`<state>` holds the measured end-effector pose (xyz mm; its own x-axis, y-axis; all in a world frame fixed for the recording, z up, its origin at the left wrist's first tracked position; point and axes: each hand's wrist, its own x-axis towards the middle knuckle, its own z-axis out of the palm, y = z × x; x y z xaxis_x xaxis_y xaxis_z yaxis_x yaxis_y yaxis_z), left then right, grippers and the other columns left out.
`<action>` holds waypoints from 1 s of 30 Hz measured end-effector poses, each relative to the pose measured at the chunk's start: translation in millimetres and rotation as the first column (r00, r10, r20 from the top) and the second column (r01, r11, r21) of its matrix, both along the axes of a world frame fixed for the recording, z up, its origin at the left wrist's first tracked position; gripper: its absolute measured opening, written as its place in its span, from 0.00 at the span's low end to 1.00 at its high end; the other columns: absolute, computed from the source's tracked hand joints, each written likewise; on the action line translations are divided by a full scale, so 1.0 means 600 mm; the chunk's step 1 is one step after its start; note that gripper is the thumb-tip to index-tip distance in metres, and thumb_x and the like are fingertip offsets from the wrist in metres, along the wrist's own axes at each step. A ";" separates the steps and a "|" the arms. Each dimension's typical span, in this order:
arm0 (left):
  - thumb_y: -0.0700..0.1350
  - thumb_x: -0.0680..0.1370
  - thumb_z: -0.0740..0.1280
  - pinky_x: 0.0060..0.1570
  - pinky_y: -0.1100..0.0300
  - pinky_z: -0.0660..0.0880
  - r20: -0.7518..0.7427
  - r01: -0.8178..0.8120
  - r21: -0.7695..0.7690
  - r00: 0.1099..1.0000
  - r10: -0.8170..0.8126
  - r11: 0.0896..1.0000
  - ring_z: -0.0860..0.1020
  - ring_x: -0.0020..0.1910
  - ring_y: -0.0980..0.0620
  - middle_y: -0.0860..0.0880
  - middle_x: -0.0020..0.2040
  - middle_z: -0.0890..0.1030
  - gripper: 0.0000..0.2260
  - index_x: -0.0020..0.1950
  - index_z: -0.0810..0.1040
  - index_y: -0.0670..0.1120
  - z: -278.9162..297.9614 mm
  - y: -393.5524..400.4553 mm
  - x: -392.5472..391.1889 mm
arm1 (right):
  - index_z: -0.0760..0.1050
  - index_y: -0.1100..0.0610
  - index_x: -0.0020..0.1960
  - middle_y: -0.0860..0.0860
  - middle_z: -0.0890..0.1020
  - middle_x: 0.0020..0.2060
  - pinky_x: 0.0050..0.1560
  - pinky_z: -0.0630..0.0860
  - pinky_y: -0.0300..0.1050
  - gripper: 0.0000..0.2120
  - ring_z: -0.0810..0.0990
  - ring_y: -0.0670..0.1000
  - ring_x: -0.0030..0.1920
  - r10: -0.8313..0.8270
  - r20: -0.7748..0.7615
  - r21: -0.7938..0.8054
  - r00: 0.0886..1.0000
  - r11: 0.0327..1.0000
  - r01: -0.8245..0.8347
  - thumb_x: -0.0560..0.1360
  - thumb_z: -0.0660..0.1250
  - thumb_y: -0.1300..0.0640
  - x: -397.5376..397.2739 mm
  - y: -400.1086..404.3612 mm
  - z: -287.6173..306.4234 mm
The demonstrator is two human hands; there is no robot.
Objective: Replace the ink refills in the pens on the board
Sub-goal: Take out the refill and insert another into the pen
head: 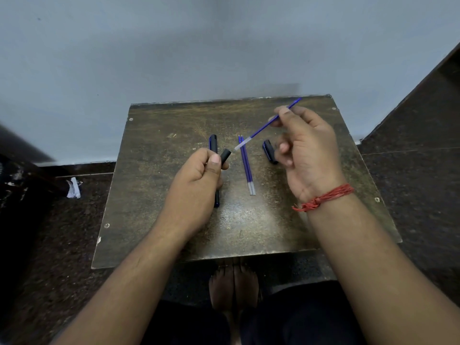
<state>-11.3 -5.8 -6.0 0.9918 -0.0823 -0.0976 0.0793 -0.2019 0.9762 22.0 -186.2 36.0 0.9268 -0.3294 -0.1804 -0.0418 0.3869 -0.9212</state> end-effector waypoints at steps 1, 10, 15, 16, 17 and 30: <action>0.60 0.80 0.57 0.31 0.57 0.60 0.000 0.000 0.009 1.000 0.000 1.000 0.64 0.26 0.58 0.58 0.29 0.70 0.18 0.50 0.77 0.48 0.001 0.000 0.000 | 0.78 0.57 0.47 0.50 0.81 0.36 0.21 0.57 0.34 0.03 0.66 0.45 0.22 -0.025 0.001 -0.019 1.000 0.999 0.025 0.79 0.66 0.62 0.002 -0.008 -0.001; 0.60 0.81 0.58 0.33 0.55 0.59 -0.001 0.019 -0.030 1.000 -0.019 0.999 0.63 0.29 0.54 0.57 0.31 0.69 0.13 0.42 0.76 0.57 0.000 0.002 -0.002 | 0.82 0.51 0.53 0.44 0.81 0.41 0.43 0.74 0.38 0.09 0.78 0.43 0.42 -0.140 -0.062 -0.844 0.988 0.535 0.023 0.79 0.64 0.54 0.013 -0.087 -0.022; 0.60 0.81 0.58 0.33 0.56 0.59 0.004 0.022 -0.038 1.000 -0.022 0.999 0.62 0.29 0.54 0.57 0.31 0.68 0.13 0.39 0.75 0.60 0.003 0.001 -0.004 | 0.81 0.51 0.56 0.50 0.82 0.49 0.48 0.74 0.45 0.09 0.79 0.53 0.48 -0.111 -0.234 -0.950 0.966 0.240 -0.202 0.80 0.64 0.52 0.013 -0.098 -0.036; 0.60 0.81 0.58 0.33 0.56 0.59 0.006 0.024 -0.043 1.000 -0.024 0.999 0.62 0.29 0.53 0.57 0.31 0.68 0.14 0.38 0.74 0.60 0.003 0.000 -0.004 | 0.80 0.50 0.56 0.50 0.82 0.49 0.47 0.74 0.45 0.09 0.78 0.53 0.47 -0.109 -0.255 -0.952 0.961 0.202 -0.230 0.80 0.64 0.52 0.013 -0.095 -0.036; 0.60 0.81 0.58 0.33 0.56 0.59 0.006 0.024 -0.044 1.000 -0.024 0.999 0.62 0.29 0.54 0.57 0.31 0.68 0.14 0.38 0.74 0.60 0.003 0.000 -0.004 | 0.80 0.50 0.57 0.50 0.82 0.49 0.48 0.75 0.46 0.09 0.78 0.53 0.47 -0.109 -0.272 -0.952 0.956 0.178 -0.251 0.80 0.64 0.51 0.013 -0.092 -0.036; 0.61 0.81 0.58 0.33 0.56 0.59 0.002 -0.002 0.007 1.000 0.002 1.000 0.63 0.28 0.55 0.58 0.30 0.70 0.16 0.48 0.78 0.53 -0.005 0.004 -0.001 | 0.75 0.47 0.54 0.51 0.81 0.50 0.51 0.79 0.53 0.05 0.80 0.54 0.50 -0.099 -0.354 -0.928 0.930 0.159 -0.336 0.79 0.66 0.50 0.012 -0.078 -0.035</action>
<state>-11.8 -3.4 -9.3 0.9922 -0.0794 -0.0963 0.0779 -0.2086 0.9749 29.1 -232.8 14.8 0.9460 -0.3213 -0.0429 -0.3054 -0.8393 -0.4499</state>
